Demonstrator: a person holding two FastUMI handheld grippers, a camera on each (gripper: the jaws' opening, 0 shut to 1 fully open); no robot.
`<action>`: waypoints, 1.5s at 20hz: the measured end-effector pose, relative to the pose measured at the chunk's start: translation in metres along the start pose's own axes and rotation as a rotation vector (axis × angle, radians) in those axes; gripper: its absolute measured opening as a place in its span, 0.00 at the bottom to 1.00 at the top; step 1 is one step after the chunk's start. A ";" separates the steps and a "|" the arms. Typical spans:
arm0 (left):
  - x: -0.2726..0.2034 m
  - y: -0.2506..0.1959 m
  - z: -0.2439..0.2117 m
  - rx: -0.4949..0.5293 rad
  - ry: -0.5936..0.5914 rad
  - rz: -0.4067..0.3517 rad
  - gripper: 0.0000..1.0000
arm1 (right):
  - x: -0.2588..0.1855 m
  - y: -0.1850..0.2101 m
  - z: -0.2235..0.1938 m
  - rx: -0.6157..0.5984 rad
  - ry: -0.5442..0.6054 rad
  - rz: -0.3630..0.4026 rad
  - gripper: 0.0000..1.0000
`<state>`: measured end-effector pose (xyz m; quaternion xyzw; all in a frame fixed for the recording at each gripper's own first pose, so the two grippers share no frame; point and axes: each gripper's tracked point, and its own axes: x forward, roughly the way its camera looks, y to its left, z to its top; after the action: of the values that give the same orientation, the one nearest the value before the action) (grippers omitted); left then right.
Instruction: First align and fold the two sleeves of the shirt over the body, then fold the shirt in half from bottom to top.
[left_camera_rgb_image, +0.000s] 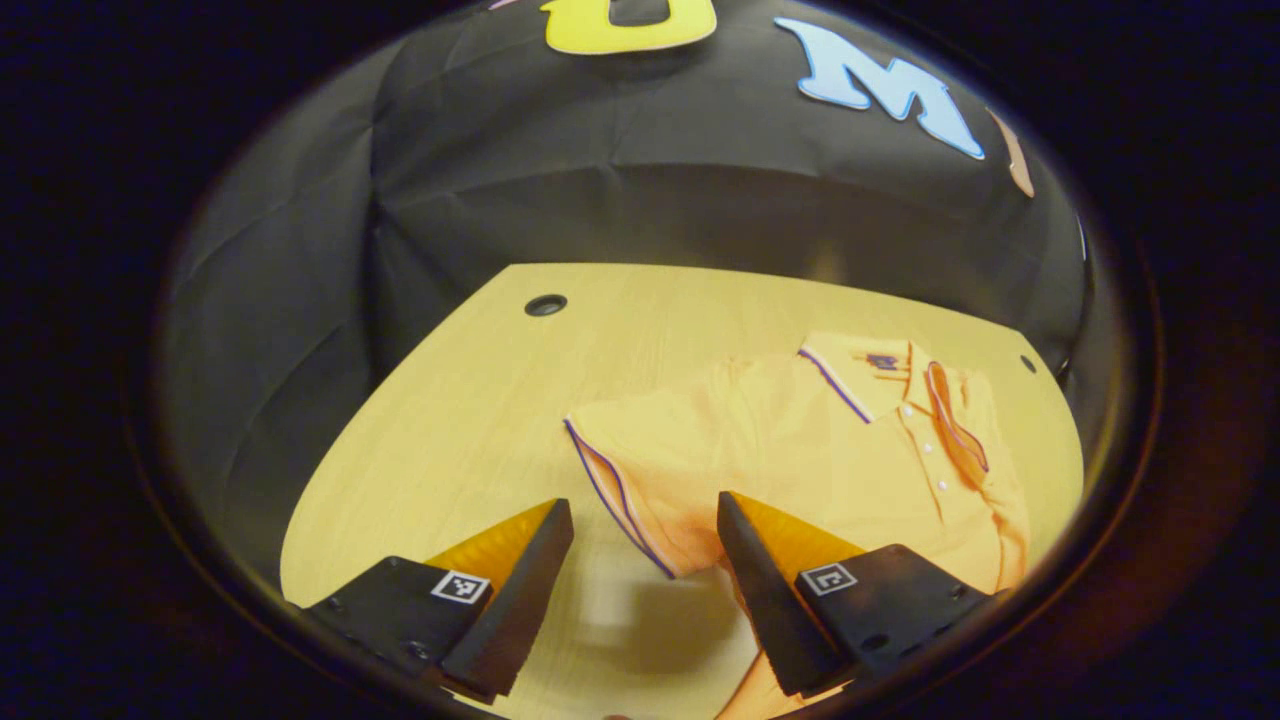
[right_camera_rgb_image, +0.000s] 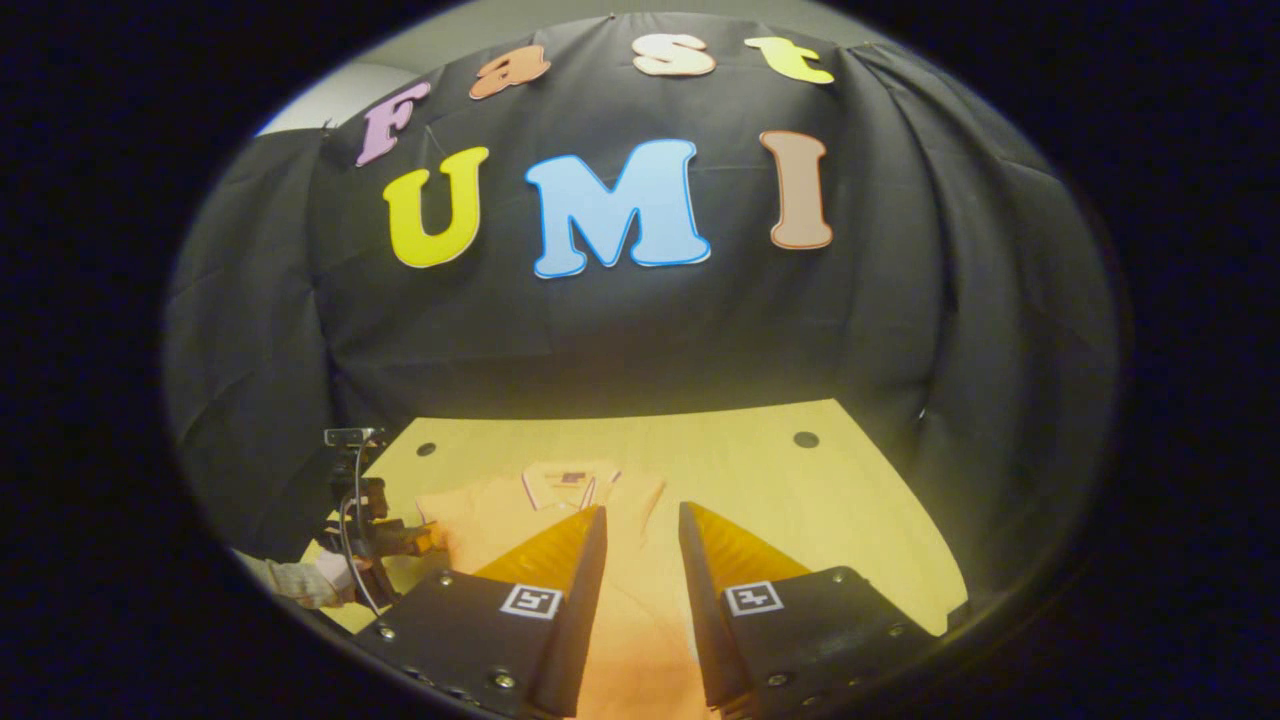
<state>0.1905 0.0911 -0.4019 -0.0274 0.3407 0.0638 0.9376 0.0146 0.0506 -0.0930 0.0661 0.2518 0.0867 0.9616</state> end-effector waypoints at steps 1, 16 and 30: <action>0.006 0.002 -0.004 -0.001 0.012 0.007 1.00 | -0.003 -0.005 -0.001 0.006 0.002 -0.018 0.45; 0.023 -0.013 -0.007 -0.098 -0.017 0.023 0.25 | -0.003 -0.015 -0.017 0.020 0.032 -0.051 0.45; 0.000 -0.060 0.047 0.133 -0.109 0.020 0.07 | -0.021 -0.042 -0.040 0.085 0.046 -0.084 0.45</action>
<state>0.2287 0.0362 -0.3659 0.0420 0.2931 0.0517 0.9538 -0.0178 0.0082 -0.1246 0.0940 0.2798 0.0370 0.9547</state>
